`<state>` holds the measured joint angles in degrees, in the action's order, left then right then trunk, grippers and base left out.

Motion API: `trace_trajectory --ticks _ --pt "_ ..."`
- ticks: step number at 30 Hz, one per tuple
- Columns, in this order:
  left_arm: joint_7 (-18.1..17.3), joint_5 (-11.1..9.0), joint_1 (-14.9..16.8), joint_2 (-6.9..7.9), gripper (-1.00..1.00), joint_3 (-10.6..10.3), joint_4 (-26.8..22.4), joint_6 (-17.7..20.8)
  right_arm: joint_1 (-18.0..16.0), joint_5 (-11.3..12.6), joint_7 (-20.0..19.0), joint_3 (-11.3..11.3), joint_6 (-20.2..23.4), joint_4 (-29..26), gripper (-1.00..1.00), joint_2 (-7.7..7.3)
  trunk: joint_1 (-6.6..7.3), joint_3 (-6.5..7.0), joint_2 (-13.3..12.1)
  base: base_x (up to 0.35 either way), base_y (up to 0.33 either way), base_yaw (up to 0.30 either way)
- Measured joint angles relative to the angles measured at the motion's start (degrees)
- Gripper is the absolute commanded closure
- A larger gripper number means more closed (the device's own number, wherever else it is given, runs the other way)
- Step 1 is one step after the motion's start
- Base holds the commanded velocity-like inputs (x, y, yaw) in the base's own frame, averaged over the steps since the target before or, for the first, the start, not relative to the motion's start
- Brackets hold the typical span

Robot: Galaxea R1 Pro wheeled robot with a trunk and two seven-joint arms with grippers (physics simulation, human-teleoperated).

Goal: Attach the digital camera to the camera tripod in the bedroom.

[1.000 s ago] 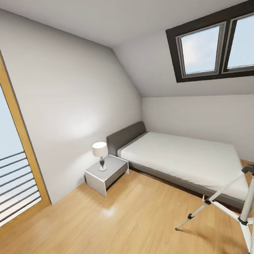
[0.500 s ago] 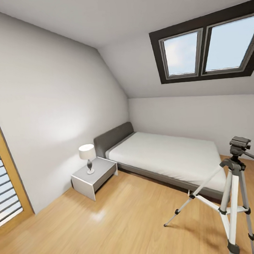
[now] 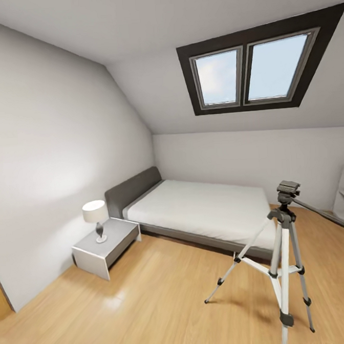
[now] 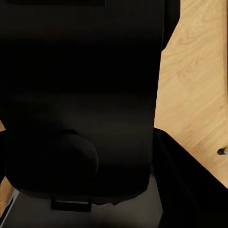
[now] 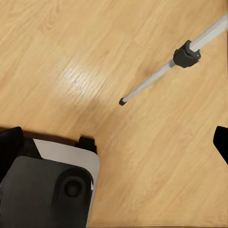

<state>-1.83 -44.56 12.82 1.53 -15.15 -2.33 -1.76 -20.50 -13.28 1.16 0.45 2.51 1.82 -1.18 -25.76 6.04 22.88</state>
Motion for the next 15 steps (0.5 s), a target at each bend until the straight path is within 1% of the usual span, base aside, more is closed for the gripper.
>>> trace_trajectory --ticks 2,4,5,7,12,15 --pt "0.0 -0.1 0.0 0.04 1.00 0.0 0.0 0.0 0.0 0.4 0.0 0.0 0.0 0.0 -1.00 -0.02 0.00 0.00 0.0 0.000 0.000 -0.294" --pt "0.0 -0.1 0.0 0.07 1.00 0.0 0.1 0.0 0.0 1.9 0.0 -0.1 0.0 0.0 -1.00 -0.03 0.00 0.00 0.0 0.000 0.000 -0.295" --pt "0.1 -0.2 0.0 0.05 1.00 0.0 0.1 0.0 0.0 4.6 0.0 -0.1 0.0 0.0 -1.00 -0.03 0.00 0.00 0.0 0.000 0.000 -0.295" --pt "0.1 -0.2 0.0 0.04 1.00 0.0 0.1 0.0 0.0 6.2 -0.1 0.0 0.0 0.0 -1.00 0.02 0.00 0.00 0.0 0.000 0.000 -0.295" --pt "0.1 -0.2 0.0 -0.07 1.00 0.0 0.0 0.0 0.0 7.1 -0.1 0.0 -0.3 0.0 -1.00 0.04 0.00 0.00 0.0 0.012 0.000 -0.295" --pt "0.0 -0.2 0.0 -0.18 1.00 0.0 0.0 0.1 0.0 7.2 -0.1 0.0 -0.9 0.0 -1.00 0.01 0.02 0.00 0.0 0.161 0.052 -0.295"
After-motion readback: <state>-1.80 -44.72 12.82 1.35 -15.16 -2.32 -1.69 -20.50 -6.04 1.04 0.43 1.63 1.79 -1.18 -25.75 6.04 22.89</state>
